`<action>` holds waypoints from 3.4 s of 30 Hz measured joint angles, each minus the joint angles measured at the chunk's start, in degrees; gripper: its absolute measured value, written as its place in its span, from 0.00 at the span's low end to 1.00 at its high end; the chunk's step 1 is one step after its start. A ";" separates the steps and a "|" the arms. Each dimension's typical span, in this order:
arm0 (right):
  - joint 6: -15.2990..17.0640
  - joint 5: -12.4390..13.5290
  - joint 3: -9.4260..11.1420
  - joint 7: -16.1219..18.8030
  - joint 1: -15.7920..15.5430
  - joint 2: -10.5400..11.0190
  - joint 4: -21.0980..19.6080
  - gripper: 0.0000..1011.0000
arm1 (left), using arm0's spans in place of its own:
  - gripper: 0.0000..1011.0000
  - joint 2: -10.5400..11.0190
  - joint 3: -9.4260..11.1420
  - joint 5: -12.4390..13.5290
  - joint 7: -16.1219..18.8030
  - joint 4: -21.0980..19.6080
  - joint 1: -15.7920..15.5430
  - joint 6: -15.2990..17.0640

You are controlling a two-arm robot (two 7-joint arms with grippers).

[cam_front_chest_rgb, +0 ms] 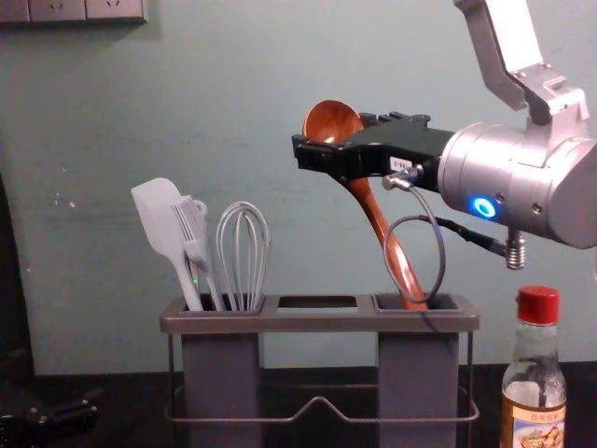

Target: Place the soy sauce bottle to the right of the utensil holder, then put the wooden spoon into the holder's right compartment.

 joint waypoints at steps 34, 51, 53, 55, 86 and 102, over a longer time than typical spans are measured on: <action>10.54 2.61 2.99 0.59 -10.52 5.29 -17.43 0.83 | 0.99 0.00 0.00 0.00 0.00 0.00 0.00 0.00; 10.65 2.94 3.24 -0.08 -11.99 4.65 -14.85 0.83 | 0.99 0.00 0.00 0.00 0.00 0.00 0.00 0.00; 10.55 2.95 3.20 -0.13 -12.07 4.49 -14.33 0.83 | 0.99 0.00 0.00 0.00 0.00 0.00 0.00 0.00; 10.52 2.95 3.15 -0.16 -12.13 4.37 -14.02 0.83 | 0.99 0.00 0.00 0.00 0.00 0.00 0.00 0.00; 10.96 2.73 2.91 -0.12 -12.28 4.54 -14.57 0.99 | 0.99 0.00 0.00 0.00 0.00 0.00 0.00 0.00; 16.07 3.90 6.43 0.74 -19.12 8.29 -29.49 0.99 | 0.99 0.00 0.00 0.00 0.00 0.00 0.00 0.00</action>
